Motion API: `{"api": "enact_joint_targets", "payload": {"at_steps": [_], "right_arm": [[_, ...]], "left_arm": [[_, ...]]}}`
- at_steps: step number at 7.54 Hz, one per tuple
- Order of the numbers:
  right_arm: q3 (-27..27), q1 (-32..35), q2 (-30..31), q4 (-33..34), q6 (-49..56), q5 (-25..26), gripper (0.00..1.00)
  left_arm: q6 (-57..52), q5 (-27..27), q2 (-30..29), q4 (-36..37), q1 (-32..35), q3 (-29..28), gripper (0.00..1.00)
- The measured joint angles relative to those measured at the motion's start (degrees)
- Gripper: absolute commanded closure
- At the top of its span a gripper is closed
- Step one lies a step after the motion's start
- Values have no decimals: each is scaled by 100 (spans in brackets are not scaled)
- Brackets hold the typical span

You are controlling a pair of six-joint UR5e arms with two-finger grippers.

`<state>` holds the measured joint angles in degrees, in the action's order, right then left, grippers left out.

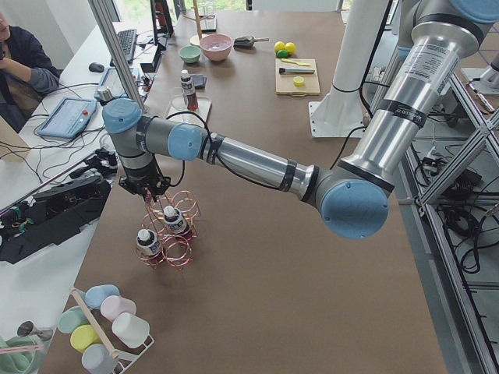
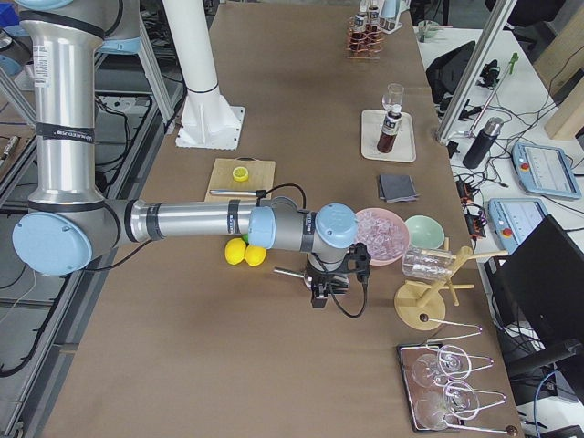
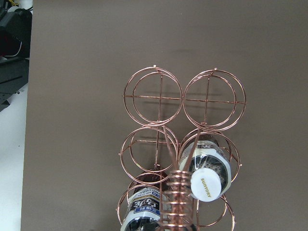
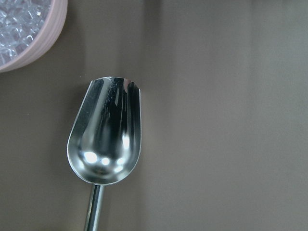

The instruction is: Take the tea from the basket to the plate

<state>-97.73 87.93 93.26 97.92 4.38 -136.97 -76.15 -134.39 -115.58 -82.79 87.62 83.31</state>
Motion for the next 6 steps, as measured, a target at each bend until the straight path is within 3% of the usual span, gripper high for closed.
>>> {"api": "enact_joint_targets", "payload": {"at_steps": [3, 6], "right_arm": [[109, -4, 42, 4, 2, 12, 0], [122, -4, 89, 24, 2, 14, 0]], "left_arm": [[133, 3, -17, 54, 4, 61, 2], [950, 4, 203, 30, 251, 356, 2]]}}
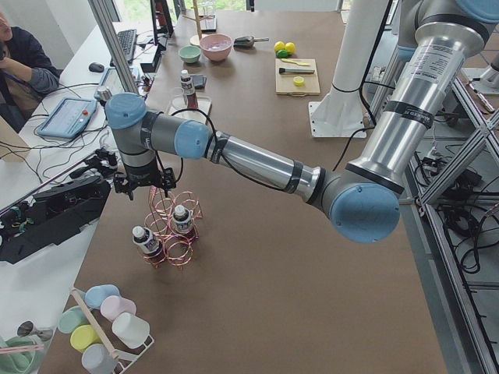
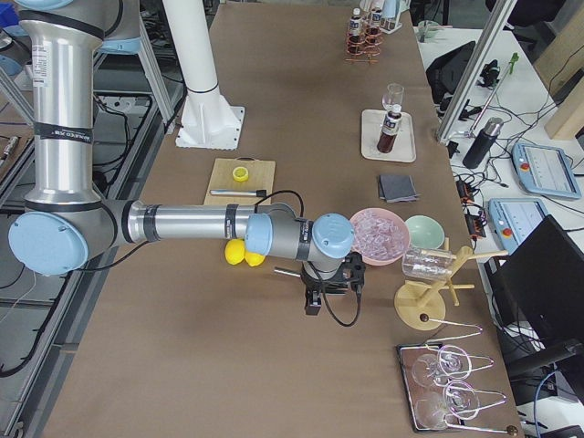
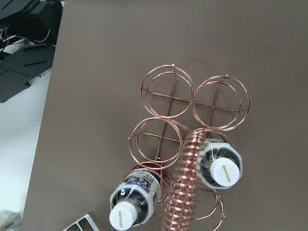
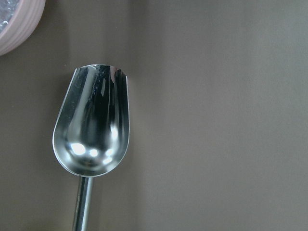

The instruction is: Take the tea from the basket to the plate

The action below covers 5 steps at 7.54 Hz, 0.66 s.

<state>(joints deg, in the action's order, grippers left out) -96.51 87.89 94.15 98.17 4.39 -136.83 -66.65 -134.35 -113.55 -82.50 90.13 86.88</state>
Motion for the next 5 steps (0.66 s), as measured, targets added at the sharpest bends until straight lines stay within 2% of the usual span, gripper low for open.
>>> {"api": "enact_joint_targets", "payload": {"at_steps": [2, 4, 5], "right_arm": [[-2, 0, 10, 1, 0, 21, 0], [-2, 0, 22, 11, 0, 31, 0], [-4, 0, 37, 16, 0, 33, 0]], "left_arm": [[1102, 4, 568, -16, 136, 588, 2], [3418, 5, 1462, -47, 159, 1386, 2], [4640, 0, 1771, -44, 142, 1551, 2]]}}
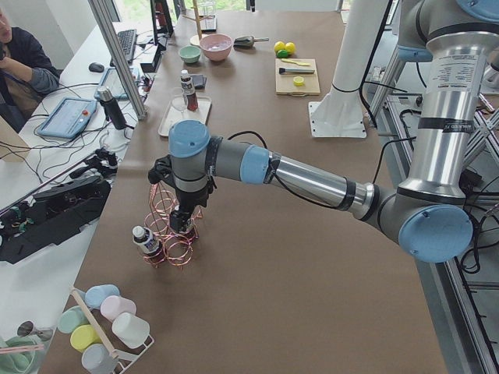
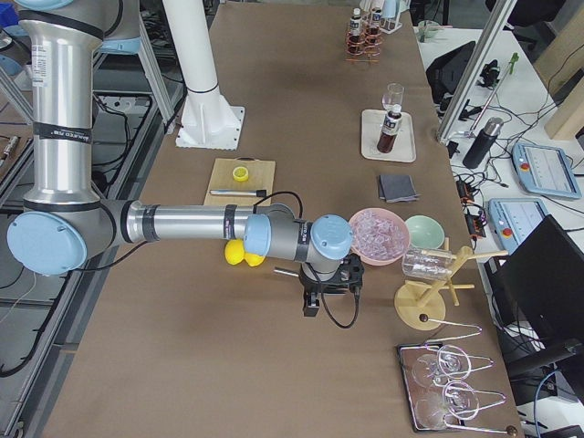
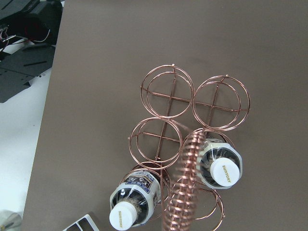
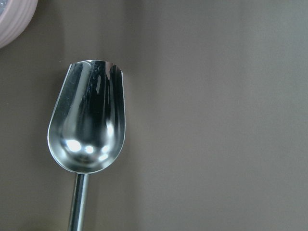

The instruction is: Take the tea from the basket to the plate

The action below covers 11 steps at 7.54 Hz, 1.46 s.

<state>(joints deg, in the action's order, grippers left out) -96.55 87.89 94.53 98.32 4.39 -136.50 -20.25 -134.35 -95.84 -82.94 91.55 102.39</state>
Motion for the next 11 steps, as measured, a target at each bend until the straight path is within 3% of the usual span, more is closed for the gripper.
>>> {"api": "enact_joint_targets", "payload": {"at_steps": [2, 4, 11], "right_arm": [[-4, 0, 10, 2, 0, 1, 0], [-1, 0, 13, 2, 0, 5, 0], [4, 0, 13, 2, 0, 10, 0]], "left_arm": [[2362, -11, 363, 23, -131, 57, 2], [3274, -8, 644, -27, -414, -58, 2], [2545, -4, 1761, -874, -288, -130, 2]]}}
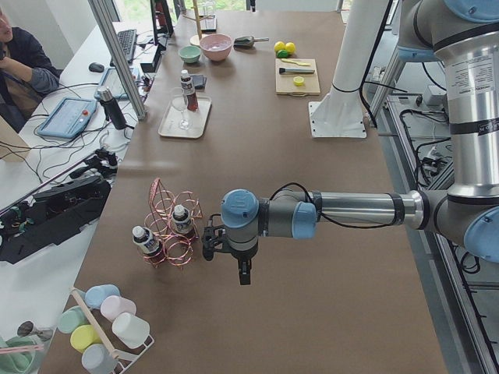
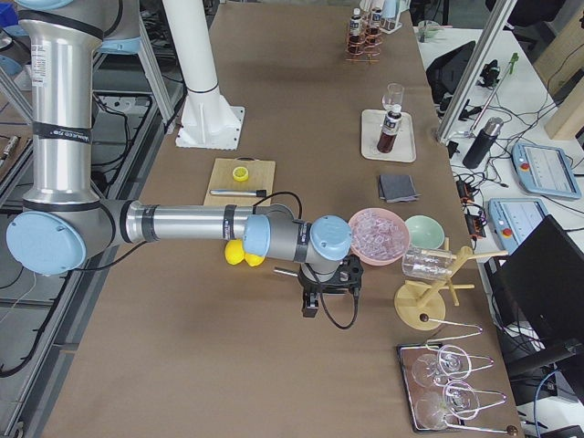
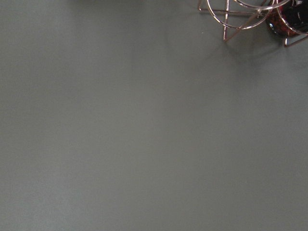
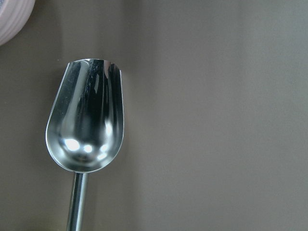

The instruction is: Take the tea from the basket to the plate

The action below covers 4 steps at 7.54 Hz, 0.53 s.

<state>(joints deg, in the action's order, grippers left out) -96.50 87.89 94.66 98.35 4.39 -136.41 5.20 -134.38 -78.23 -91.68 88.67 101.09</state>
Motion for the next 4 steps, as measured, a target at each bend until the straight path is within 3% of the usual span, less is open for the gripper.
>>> {"api": "enact_joint_targets", "payload": {"at_steps": [4], "right_arm": [[0, 7, 7, 0, 0, 0, 0]], "left_arm": [[-208, -3, 69, -10, 164, 63, 2]]}}
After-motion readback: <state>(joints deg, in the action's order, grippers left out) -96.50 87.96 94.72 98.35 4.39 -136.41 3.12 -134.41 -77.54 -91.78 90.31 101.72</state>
